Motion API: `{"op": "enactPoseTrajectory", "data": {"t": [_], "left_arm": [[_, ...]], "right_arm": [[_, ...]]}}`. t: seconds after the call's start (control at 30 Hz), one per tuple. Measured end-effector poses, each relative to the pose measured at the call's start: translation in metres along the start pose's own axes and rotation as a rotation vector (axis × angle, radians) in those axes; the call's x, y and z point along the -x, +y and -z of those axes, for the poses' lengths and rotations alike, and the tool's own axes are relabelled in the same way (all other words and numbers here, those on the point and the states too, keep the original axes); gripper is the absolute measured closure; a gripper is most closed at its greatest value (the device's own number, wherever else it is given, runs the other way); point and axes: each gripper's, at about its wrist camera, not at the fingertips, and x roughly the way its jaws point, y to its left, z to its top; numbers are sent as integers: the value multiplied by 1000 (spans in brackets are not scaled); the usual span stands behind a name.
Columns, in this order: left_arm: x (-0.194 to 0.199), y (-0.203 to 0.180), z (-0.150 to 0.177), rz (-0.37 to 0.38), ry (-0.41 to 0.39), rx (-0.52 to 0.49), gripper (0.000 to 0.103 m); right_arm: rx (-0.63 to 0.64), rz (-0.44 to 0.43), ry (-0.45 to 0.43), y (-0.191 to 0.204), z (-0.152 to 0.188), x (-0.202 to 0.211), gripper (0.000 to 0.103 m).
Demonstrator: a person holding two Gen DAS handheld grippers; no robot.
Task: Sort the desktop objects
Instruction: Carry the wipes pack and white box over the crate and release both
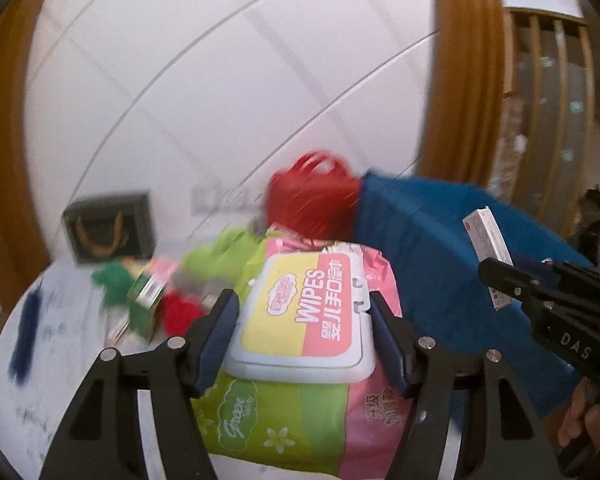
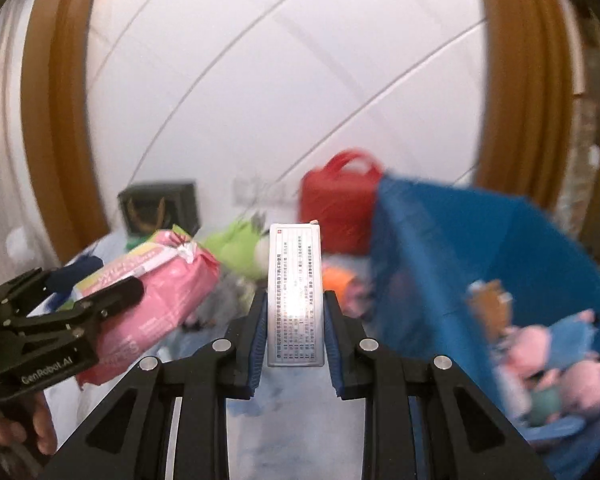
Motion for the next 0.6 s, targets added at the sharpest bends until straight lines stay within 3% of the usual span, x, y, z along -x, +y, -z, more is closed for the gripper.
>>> {"op": "enactPoseTrajectory", "data": {"t": [0.2, 0.33, 0.43, 0.6], "left_arm": [[5, -103, -37, 98, -94, -39, 40], [-1, -194, -49, 136, -149, -79, 40], [-15, -258, -43, 120, -144, -77, 40], [-46, -328, -25, 42, -77, -41, 40]], "right_arm": [[-41, 117, -81, -83, -14, 58, 77], [-50, 166, -99, -151, -9, 80, 77], [-33, 184, -83, -208, 0, 85, 77], [18, 142, -10, -284, 20, 68, 77]]}}
